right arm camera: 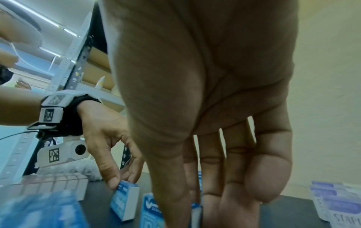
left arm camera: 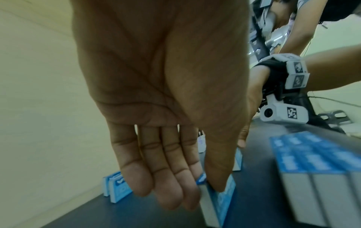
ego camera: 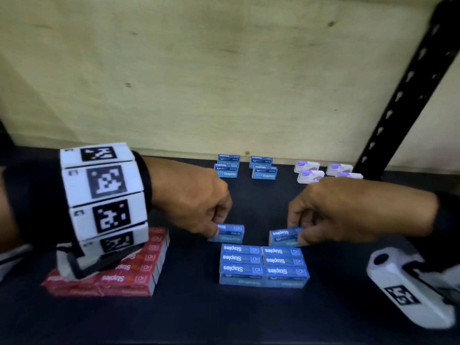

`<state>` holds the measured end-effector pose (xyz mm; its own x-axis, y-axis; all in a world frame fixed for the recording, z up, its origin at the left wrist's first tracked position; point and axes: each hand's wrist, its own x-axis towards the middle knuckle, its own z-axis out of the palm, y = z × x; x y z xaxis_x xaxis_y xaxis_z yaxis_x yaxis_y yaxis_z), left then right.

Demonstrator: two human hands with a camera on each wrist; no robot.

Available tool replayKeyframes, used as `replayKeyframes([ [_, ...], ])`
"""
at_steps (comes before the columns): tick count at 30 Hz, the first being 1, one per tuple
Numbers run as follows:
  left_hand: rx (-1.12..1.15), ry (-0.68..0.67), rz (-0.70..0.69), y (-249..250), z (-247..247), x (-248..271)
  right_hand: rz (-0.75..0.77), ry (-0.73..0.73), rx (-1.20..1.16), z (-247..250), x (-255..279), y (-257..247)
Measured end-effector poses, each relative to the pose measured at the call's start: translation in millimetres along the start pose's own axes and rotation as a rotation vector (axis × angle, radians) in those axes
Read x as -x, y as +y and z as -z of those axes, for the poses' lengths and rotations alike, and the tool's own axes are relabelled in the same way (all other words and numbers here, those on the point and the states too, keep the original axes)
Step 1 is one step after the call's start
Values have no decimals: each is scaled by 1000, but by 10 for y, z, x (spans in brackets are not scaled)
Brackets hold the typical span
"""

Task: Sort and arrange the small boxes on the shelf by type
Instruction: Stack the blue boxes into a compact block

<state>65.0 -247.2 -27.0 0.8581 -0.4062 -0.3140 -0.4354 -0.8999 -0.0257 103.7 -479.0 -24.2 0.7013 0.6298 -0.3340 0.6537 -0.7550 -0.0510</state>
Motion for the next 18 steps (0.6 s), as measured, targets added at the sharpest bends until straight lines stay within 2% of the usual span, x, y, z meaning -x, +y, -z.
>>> replayKeyframes([
  [8, 90, -86, -3, 65, 37, 135, -3, -96, -73, 8, 119, -4],
  [18, 148, -87, -34, 123, 61, -24, 47, -78, -74, 39, 17, -89],
])
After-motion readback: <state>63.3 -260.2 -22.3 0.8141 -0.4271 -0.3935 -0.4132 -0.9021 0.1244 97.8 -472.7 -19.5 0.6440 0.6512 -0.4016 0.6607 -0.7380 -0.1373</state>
